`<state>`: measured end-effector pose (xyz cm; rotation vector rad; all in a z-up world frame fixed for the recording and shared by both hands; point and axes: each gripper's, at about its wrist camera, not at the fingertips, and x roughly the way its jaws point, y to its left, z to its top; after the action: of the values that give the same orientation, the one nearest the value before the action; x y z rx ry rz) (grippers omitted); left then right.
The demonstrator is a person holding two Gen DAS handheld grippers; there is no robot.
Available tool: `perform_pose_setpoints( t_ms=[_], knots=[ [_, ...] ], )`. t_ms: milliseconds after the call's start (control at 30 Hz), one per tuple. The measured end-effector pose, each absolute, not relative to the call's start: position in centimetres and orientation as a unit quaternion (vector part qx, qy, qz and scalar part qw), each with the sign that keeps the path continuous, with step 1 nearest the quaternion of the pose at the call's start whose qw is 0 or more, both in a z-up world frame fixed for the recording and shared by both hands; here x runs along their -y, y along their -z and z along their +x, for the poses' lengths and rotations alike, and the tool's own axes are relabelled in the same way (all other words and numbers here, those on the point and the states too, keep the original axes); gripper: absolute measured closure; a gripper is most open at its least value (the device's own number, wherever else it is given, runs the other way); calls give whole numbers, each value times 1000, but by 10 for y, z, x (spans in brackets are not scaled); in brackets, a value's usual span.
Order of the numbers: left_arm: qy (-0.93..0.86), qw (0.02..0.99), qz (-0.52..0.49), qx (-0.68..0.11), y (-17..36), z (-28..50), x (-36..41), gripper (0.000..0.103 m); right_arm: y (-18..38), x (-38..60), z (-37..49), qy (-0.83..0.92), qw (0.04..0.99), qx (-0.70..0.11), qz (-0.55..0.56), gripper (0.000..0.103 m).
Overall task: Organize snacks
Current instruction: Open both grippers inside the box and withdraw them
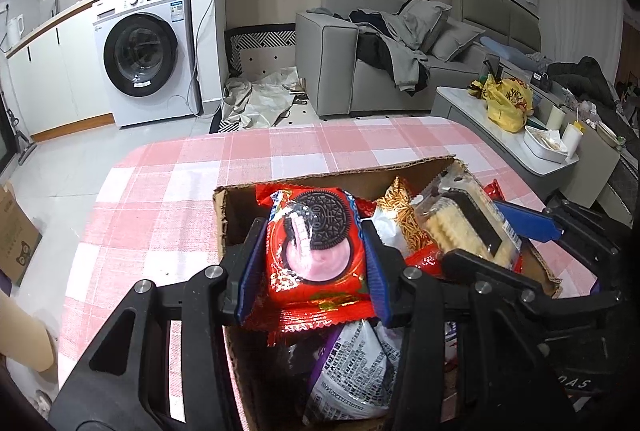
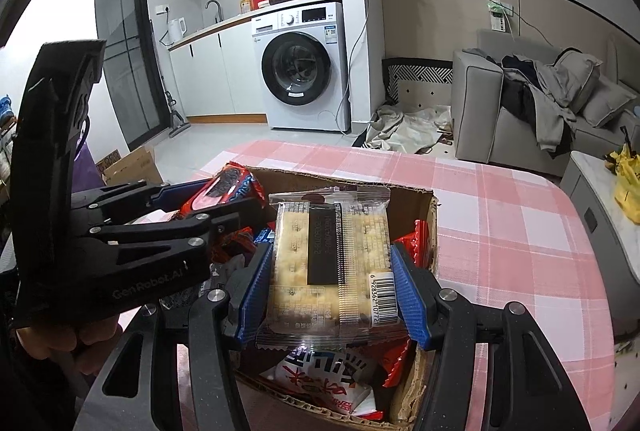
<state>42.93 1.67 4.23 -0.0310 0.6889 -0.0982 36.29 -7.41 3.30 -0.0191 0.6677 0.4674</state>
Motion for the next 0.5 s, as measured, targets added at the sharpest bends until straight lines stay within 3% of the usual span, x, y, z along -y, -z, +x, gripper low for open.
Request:
perform_pose_setpoints(
  t_ms=[300, 400, 467, 500],
  knots=[
    [45, 938, -6, -344, -36, 433, -10, 61, -38, 73, 355, -235, 921, -309, -21, 41],
    [49, 939, -15, -340, -42, 426, -12, 60, -47, 78, 346, -234, 926, -294, -17, 28],
    [49, 942, -19, -332, -48, 418, -16, 53, -53, 85, 338, -231, 931, -282, -16, 18],
    [45, 942, -20, -332, -50, 412, -19, 38, -55, 89, 334, -227, 933, -278, -16, 15]
  ],
)
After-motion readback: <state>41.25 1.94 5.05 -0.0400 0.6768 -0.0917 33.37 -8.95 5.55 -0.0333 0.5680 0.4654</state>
